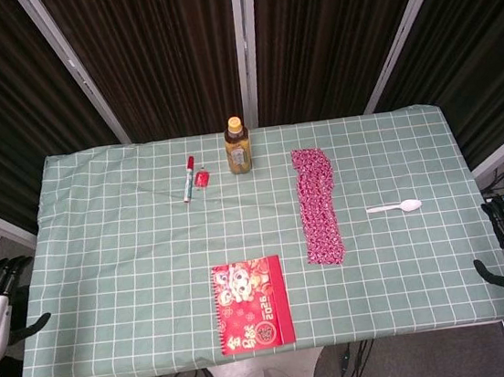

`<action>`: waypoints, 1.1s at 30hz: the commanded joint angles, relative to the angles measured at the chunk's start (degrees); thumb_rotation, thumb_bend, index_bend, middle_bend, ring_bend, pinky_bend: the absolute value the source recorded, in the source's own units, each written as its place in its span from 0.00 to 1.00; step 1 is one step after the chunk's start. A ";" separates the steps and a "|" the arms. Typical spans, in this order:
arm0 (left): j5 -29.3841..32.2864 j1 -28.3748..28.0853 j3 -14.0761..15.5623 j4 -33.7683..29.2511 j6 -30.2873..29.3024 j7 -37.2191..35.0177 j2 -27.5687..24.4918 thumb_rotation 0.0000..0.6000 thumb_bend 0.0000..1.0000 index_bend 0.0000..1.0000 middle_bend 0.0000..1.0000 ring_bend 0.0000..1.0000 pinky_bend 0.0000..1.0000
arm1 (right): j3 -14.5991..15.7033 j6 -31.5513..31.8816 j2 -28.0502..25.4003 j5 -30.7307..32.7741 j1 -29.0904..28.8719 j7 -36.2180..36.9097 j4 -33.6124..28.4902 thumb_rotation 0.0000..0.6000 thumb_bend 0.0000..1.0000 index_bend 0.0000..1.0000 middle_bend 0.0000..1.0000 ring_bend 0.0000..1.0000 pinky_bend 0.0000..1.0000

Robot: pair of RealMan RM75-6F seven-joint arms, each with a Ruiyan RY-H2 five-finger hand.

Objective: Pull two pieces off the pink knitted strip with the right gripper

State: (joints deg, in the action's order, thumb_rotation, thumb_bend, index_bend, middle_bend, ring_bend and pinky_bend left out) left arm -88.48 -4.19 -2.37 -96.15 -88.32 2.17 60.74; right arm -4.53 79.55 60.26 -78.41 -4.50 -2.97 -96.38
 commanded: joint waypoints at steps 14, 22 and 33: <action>-0.03 -0.26 0.01 -0.65 0.50 0.28 -0.33 1.00 0.10 0.15 0.14 0.10 0.17 | -0.02 0.17 -0.25 -0.58 -0.20 -0.05 -0.94 1.00 0.20 0.00 0.00 0.00 0.00; 0.00 0.09 0.48 0.10 0.52 0.00 0.32 1.00 0.10 0.15 0.14 0.10 0.17 | 1.00 0.80 0.43 -3.97 -0.46 -0.07 1.02 1.00 0.87 0.00 0.00 0.00 0.00; 0.58 -0.12 0.54 0.12 1.38 0.50 0.38 1.00 0.10 0.15 0.14 0.10 0.17 | 2.34 -2.74 1.66 -4.45 -2.11 -3.87 1.37 1.00 1.00 0.07 0.83 0.75 0.68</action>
State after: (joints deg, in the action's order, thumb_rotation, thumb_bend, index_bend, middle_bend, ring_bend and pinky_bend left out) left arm -87.91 -4.31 -1.84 -96.04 -86.96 2.67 61.13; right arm -2.44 77.26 61.63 -82.86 -6.31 -6.17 -94.94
